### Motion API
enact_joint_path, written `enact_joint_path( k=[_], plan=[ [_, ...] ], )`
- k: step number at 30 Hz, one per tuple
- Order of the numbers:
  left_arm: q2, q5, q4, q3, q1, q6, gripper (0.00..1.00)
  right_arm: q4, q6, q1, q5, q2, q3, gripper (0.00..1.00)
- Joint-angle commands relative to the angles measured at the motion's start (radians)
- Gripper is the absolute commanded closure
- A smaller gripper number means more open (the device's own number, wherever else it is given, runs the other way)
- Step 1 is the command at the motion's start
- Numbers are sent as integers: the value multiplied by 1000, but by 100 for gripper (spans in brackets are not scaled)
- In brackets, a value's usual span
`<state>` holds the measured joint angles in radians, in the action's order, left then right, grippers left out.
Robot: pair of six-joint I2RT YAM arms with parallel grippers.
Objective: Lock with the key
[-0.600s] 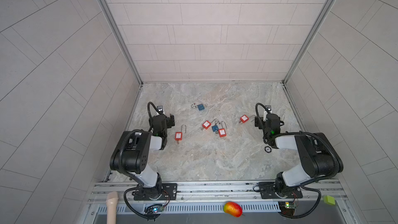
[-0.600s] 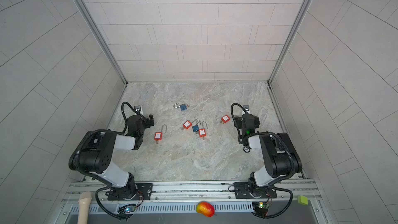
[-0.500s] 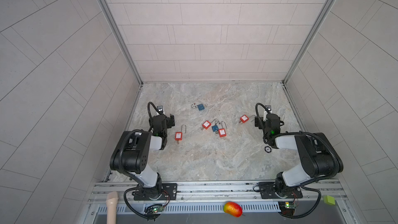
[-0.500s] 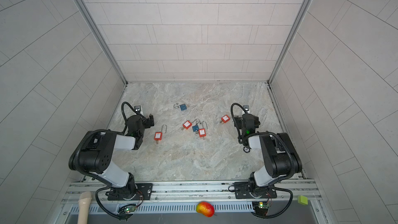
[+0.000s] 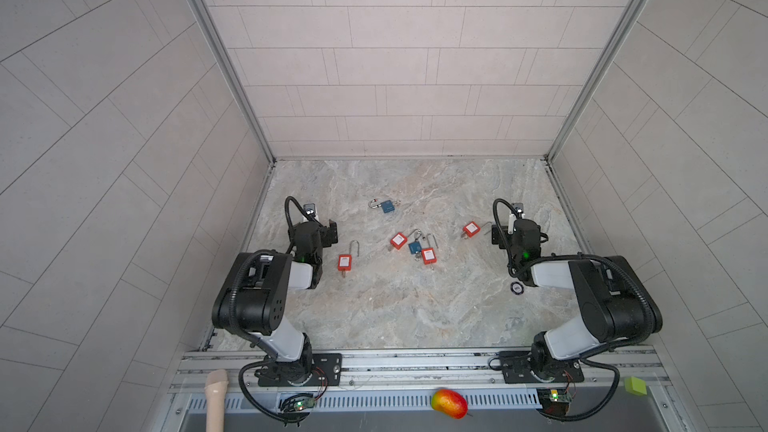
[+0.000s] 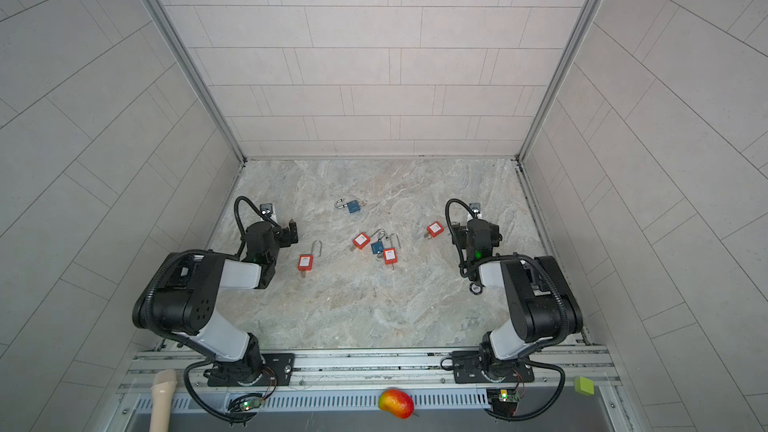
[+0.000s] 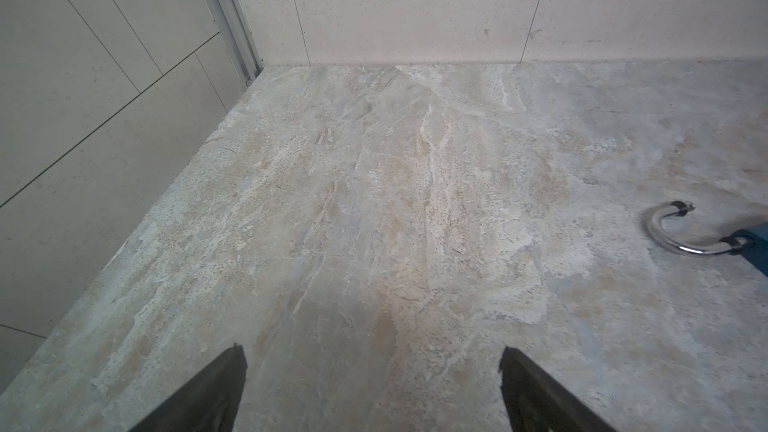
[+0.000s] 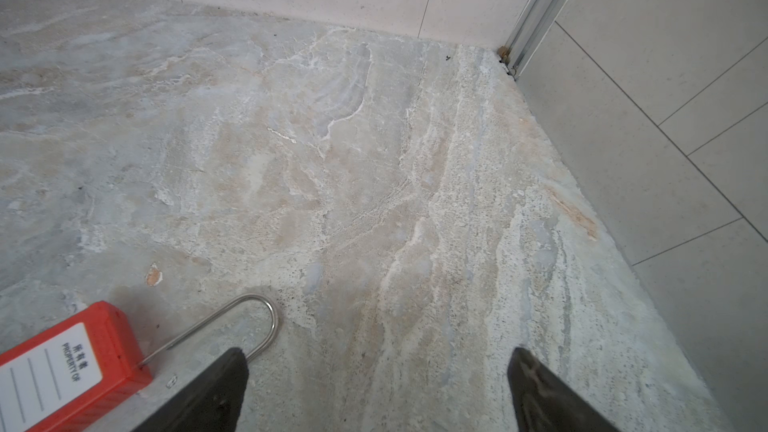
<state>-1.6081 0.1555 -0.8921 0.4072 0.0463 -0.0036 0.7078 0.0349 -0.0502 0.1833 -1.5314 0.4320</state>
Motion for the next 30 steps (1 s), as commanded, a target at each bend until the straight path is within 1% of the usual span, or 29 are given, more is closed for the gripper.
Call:
enact_joint_path(
  k=[1, 7, 10, 14, 16, 18, 20, 22, 24, 26, 28, 30],
  plan=[
    [17, -10, -13, 2, -1, -5, 0, 13, 15, 0, 0, 17, 4, 1],
    [22, -10, -19, -2, -2, -6, 0, 21, 16, 0, 6, 23, -3, 1],
    [23, -13, -36, -11, -3, -3, 0, -24, 39, 0, 56, 52, 9, 1],
    [43, 11, -98, -51, -2, -8, 0, -124, 35, -5, 54, 112, 37, 1],
    [81, 30, -72, -52, -2, -17, 0, -185, 45, -7, 65, 147, 52, 1],
    [124, 50, -26, -51, -2, -24, 0, -309, 81, -7, 83, 180, 91, 1],
    [177, 54, 29, -44, -2, -24, 0, -443, 104, -12, 79, 201, 145, 3],
    [236, 34, 98, -31, -1, -15, 0, -570, 142, -22, 80, 218, 203, 4],
    [305, 43, 227, 7, 0, -40, 0, -713, 224, -25, 98, 224, 273, 7],
    [369, 32, 415, 79, 0, -60, 0, -913, 354, -30, 123, 214, 373, 9],
    [416, 2, 573, 152, 0, -64, 0, -1078, 477, -36, 117, 192, 460, 10],
    [455, -25, 695, 214, 2, -90, 0, -1219, 612, -53, 114, 167, 534, 12]
  ],
)
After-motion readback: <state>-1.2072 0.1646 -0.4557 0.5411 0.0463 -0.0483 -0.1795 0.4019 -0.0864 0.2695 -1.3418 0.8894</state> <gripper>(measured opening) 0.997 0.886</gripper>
